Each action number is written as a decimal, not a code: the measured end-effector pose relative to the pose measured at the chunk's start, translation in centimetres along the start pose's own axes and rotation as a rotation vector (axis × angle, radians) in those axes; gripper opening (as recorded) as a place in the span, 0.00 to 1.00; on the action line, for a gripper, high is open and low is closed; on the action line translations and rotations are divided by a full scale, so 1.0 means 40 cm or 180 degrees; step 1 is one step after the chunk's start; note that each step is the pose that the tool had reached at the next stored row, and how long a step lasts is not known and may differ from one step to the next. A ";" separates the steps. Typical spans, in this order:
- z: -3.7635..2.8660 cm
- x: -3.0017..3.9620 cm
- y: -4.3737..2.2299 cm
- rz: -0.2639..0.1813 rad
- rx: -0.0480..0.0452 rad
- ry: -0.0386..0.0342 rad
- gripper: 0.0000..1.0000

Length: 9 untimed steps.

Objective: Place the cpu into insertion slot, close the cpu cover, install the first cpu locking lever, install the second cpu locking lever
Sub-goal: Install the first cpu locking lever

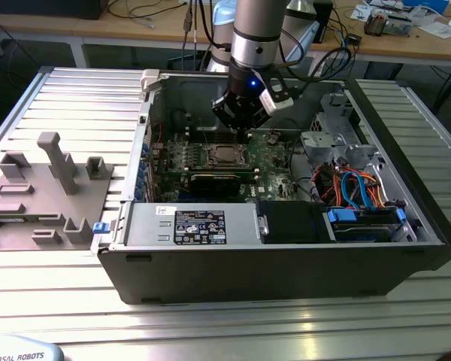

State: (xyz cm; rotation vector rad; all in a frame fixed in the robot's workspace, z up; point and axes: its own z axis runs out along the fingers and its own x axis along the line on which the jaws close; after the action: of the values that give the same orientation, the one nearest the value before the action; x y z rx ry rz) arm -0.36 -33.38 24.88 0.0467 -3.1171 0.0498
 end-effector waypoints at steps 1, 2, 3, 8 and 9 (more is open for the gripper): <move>0.000 0.000 0.000 -0.0003 0.0000 0.0000 0.11; 0.000 0.000 0.000 -0.0007 0.0000 0.0000 0.11; 0.000 0.000 0.000 -0.0010 0.0000 0.0000 0.11; 0.000 0.000 0.000 -0.0028 0.0001 -0.0001 0.11; 0.000 0.000 0.000 -0.0031 0.0001 -0.0001 0.11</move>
State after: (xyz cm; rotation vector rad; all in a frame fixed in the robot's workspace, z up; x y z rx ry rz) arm -0.36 -33.38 24.88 0.0621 -3.1170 0.0500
